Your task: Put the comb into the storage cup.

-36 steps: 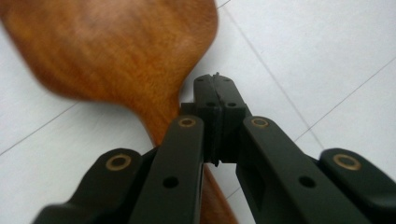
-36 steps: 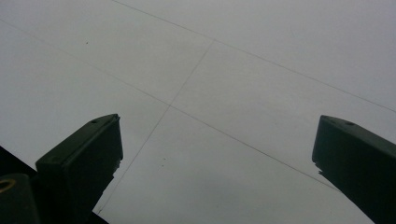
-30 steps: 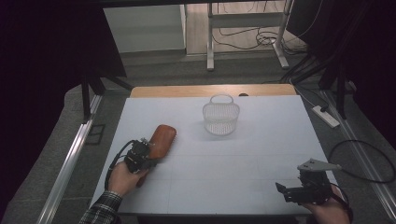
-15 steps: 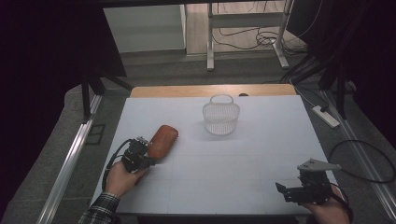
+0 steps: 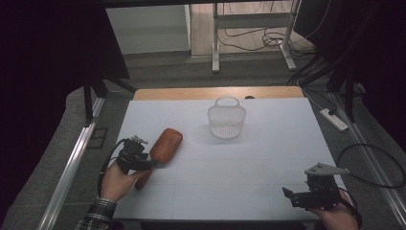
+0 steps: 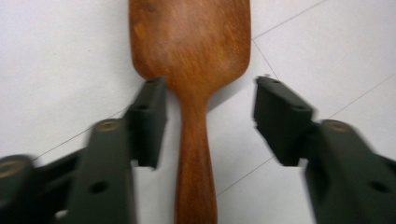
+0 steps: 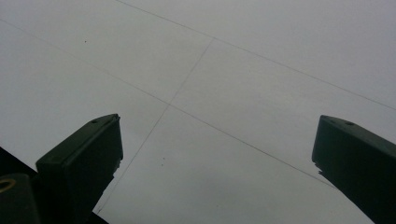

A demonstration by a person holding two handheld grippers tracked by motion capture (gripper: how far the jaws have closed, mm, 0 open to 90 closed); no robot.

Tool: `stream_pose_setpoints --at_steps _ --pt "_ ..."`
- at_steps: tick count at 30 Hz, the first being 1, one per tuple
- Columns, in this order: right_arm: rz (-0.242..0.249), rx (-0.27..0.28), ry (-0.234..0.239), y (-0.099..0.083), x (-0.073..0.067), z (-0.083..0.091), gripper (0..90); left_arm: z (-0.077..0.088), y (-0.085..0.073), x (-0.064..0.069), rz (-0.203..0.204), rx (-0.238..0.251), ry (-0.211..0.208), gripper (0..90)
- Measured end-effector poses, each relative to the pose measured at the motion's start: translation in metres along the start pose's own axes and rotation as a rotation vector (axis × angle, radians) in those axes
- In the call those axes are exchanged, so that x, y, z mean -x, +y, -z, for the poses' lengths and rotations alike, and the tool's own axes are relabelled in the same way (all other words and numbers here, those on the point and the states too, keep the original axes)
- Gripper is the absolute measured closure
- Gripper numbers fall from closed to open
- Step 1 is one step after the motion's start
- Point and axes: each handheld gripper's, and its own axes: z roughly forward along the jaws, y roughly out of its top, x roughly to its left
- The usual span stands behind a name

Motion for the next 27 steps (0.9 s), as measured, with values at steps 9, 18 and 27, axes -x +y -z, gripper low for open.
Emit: stream_pose_setpoints --at_steps 9,18,27 --pt "0.000 0.000 0.000 0.000 0.000 0.000 2.0 0.004 -0.001 -0.008 0.026 0.013 0.006 9.3" --pt "0.001 0.000 0.000 0.000 0.000 0.000 2.0 0.004 -0.001 -0.011 0.009 0.024 -0.021 0.0" --pt "0.004 0.002 0.001 0.000 0.000 0.000 1.9 -0.013 -0.004 -0.008 -0.026 -0.004 0.000 0.0"
